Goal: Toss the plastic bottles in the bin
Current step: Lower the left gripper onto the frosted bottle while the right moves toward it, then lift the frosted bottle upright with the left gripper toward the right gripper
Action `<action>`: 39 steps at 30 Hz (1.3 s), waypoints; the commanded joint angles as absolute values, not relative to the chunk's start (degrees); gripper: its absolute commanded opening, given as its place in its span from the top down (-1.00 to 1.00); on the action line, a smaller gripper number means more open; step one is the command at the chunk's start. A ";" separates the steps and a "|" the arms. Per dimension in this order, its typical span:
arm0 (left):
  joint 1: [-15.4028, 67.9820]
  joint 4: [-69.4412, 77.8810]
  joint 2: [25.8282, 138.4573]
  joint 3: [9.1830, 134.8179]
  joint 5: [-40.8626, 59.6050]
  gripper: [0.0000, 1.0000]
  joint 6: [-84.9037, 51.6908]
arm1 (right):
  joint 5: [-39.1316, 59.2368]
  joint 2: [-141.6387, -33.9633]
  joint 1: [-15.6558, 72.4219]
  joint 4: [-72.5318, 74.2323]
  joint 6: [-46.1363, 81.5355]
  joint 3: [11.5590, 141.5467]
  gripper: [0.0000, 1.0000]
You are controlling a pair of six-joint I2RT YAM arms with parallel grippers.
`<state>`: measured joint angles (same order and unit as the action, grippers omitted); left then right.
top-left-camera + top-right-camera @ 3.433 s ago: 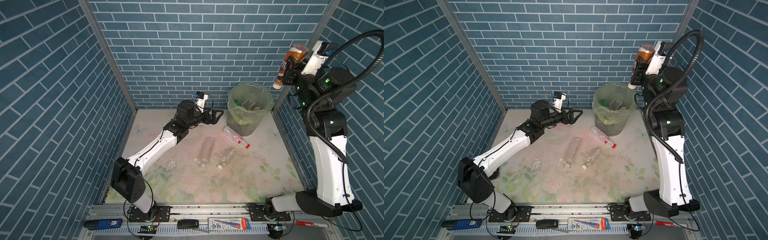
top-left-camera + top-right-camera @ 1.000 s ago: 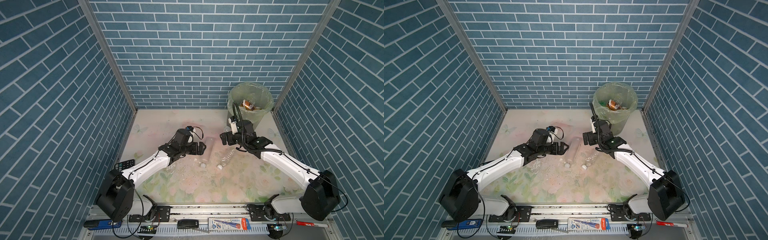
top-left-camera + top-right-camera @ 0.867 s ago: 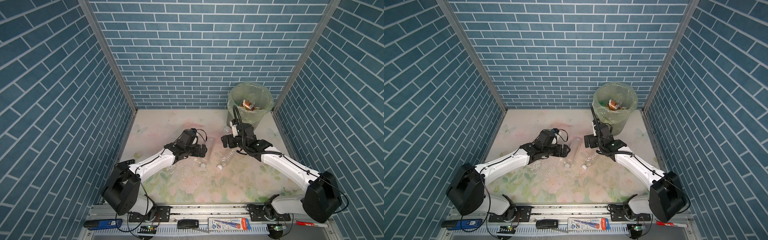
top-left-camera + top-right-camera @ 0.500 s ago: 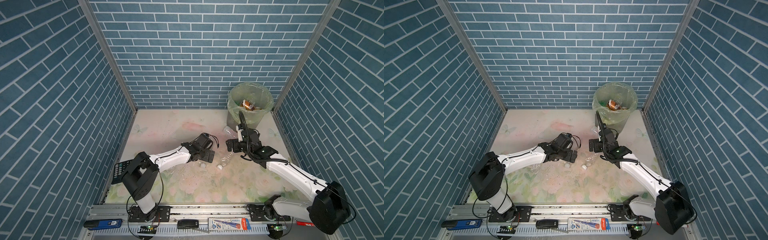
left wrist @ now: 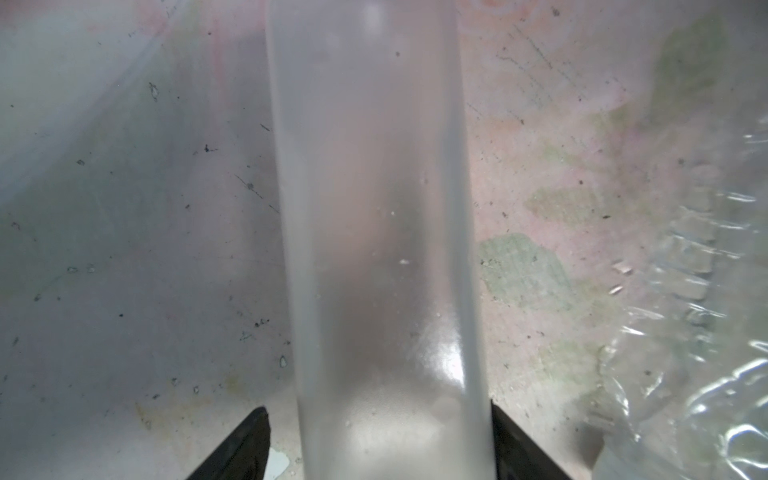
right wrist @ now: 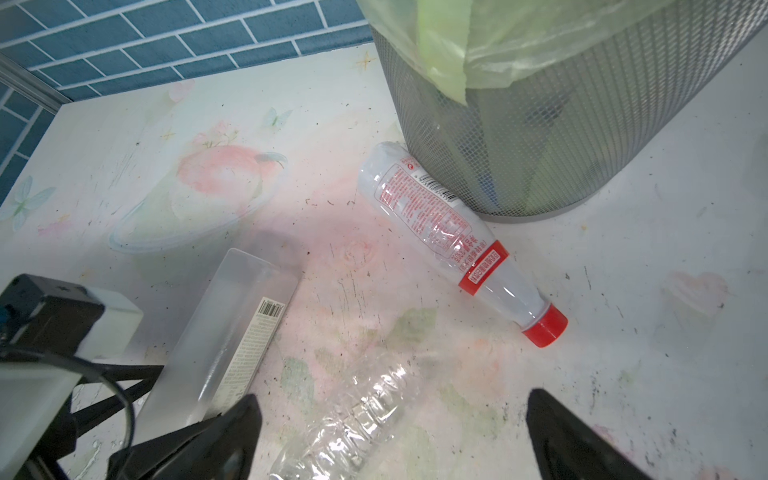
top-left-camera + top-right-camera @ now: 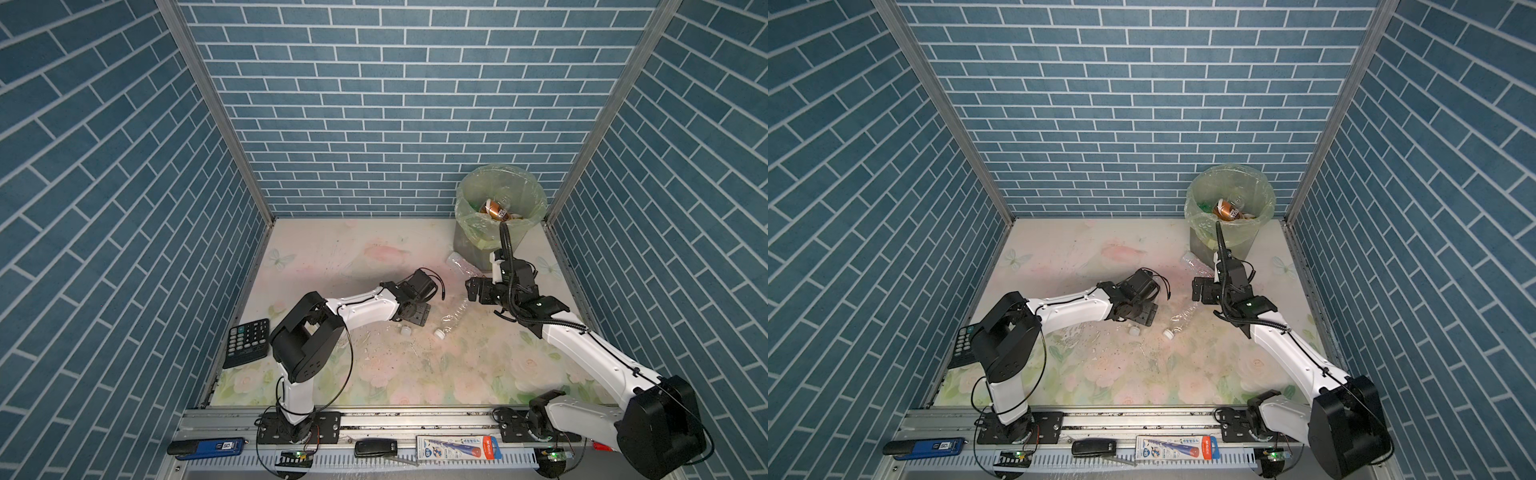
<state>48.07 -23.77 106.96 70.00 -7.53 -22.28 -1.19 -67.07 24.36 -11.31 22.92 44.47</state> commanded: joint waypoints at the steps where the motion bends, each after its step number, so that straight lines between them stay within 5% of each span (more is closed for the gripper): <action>1: 48.25 -26.00 108.56 70.75 -8.34 -0.51 -21.88 | 0.70 -66.57 23.84 -9.54 24.65 42.98 -0.99; 13: 45.75 -21.66 106.45 67.05 -4.46 -0.02 -22.31 | 1.01 -66.72 23.82 -10.06 24.85 43.36 -0.99; 27: 31.35 8.06 90.12 48.97 20.63 -0.01 -34.03 | 6.23 -72.04 23.82 -6.95 32.75 48.83 -0.99; 39: 31.03 17.61 84.46 48.47 23.66 -0.02 -39.33 | 13.97 -83.40 26.89 3.45 43.36 60.02 -0.98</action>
